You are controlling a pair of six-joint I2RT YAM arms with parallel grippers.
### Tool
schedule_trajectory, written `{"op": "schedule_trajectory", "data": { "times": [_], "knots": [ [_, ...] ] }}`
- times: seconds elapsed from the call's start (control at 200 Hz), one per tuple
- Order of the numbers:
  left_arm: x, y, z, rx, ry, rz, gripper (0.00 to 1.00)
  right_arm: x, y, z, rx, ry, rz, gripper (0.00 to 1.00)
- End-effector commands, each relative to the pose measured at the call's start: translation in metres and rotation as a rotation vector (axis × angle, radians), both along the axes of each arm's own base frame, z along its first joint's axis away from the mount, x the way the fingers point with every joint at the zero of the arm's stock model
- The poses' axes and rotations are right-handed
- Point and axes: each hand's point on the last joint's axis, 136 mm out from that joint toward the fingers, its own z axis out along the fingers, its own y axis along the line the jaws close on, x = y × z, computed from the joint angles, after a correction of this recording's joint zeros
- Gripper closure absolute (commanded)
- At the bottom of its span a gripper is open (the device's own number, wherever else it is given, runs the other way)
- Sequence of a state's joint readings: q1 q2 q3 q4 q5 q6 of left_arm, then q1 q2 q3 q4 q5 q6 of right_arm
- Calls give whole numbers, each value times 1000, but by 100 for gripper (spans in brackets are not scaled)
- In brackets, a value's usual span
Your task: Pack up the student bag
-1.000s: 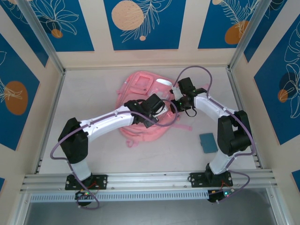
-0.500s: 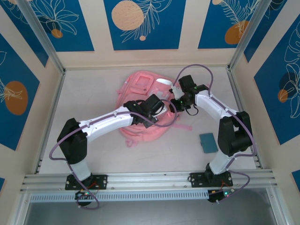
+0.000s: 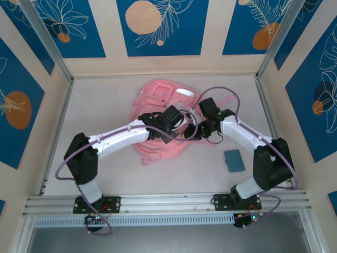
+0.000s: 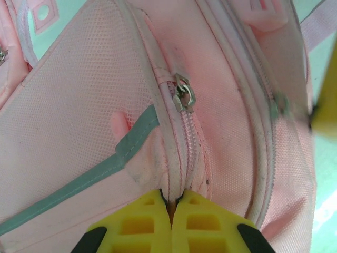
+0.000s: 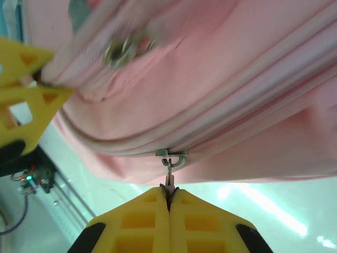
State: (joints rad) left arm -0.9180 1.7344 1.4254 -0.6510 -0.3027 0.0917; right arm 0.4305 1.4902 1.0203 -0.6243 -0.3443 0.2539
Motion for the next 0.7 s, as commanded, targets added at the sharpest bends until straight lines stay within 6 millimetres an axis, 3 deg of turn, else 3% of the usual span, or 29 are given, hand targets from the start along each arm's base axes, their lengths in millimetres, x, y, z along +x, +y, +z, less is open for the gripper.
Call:
{"op": "schedule_trajectory", "data": {
  "times": [0.0,0.105,0.23,0.33,0.525,0.695],
  "knots": [
    [15,-8,32,-168,-32,73,98,-19,16,16,127,24,-4,100],
    [14,-5,35,-223,22,93,85,-14,5,20,106,-29,-67,100],
    [5,-2,42,-275,89,74,57,7,-25,28,24,-82,-204,100],
    [2,2,43,-261,101,44,45,22,-46,36,-14,-115,-282,100],
    [-1,6,30,-145,81,-92,39,51,-74,42,-72,-138,-376,100],
    [2,-3,15,-70,117,-172,40,63,-80,47,-47,-139,-394,100]
  ]
}}
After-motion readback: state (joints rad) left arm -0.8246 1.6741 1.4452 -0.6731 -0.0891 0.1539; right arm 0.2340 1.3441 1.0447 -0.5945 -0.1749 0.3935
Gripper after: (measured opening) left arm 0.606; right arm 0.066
